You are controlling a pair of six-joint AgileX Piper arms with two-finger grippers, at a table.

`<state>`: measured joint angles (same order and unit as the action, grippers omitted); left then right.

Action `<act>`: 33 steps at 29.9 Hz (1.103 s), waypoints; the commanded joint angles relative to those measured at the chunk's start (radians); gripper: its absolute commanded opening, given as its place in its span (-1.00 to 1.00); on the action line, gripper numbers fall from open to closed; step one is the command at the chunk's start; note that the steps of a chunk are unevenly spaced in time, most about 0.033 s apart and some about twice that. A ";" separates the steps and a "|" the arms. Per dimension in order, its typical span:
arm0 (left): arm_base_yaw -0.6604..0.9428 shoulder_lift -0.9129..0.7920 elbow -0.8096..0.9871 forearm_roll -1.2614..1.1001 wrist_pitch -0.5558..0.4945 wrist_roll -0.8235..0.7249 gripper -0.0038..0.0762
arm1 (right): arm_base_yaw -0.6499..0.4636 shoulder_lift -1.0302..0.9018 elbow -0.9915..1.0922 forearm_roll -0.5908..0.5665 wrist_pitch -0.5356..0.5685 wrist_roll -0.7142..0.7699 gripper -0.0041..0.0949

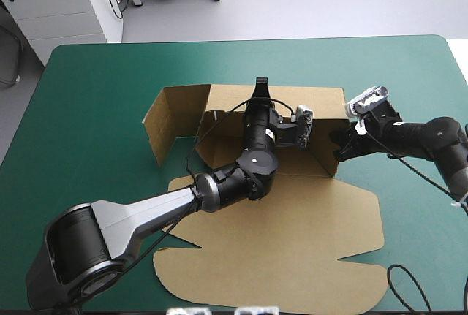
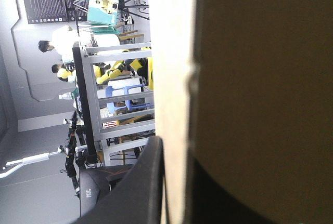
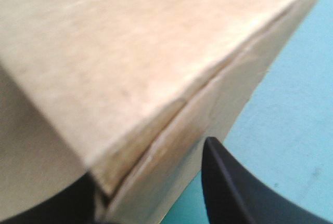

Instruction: Fold the box

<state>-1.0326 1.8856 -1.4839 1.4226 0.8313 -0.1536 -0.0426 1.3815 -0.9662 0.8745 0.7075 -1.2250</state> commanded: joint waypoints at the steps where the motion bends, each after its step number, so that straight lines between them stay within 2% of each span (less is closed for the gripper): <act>1: -0.011 -0.049 -0.017 0.002 -0.013 -0.013 -0.92 | 0.003 -0.020 -0.023 0.046 -0.135 0.107 -0.62; 2: -0.011 -0.049 -0.017 0.002 -0.013 -0.013 -0.92 | 0.003 -0.020 -0.023 0.044 -0.135 0.109 -0.84; 3: -0.011 -0.049 -0.017 0.002 -0.013 -0.013 -0.92 | 0.003 -0.020 -0.023 0.044 -0.132 0.102 -0.96; 5: -0.011 -0.049 -0.017 0.002 -0.016 -0.013 -0.92 | 0.003 -0.020 -0.023 0.039 -0.126 0.102 -0.91; 23: -0.011 -0.049 -0.017 0.003 -0.030 -0.013 -0.89 | 0.003 -0.020 -0.023 0.021 -0.094 0.132 -0.92; 27: -0.011 -0.049 -0.017 0.011 -0.051 -0.013 -0.67 | 0.003 -0.020 -0.023 -0.021 -0.096 0.177 -0.92; 31: -0.011 -0.049 -0.017 0.051 -0.069 -0.041 -0.23 | 0.003 -0.020 -0.023 -0.091 -0.096 0.243 -0.92; 33: -0.011 -0.049 -0.017 0.059 -0.071 -0.071 -0.08 | 0.003 -0.020 -0.023 -0.112 -0.096 0.260 -0.92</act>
<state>-1.0405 1.8856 -1.4801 1.4315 0.7590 -0.1819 -0.0381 1.3906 -0.9672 0.8070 0.5991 -0.9997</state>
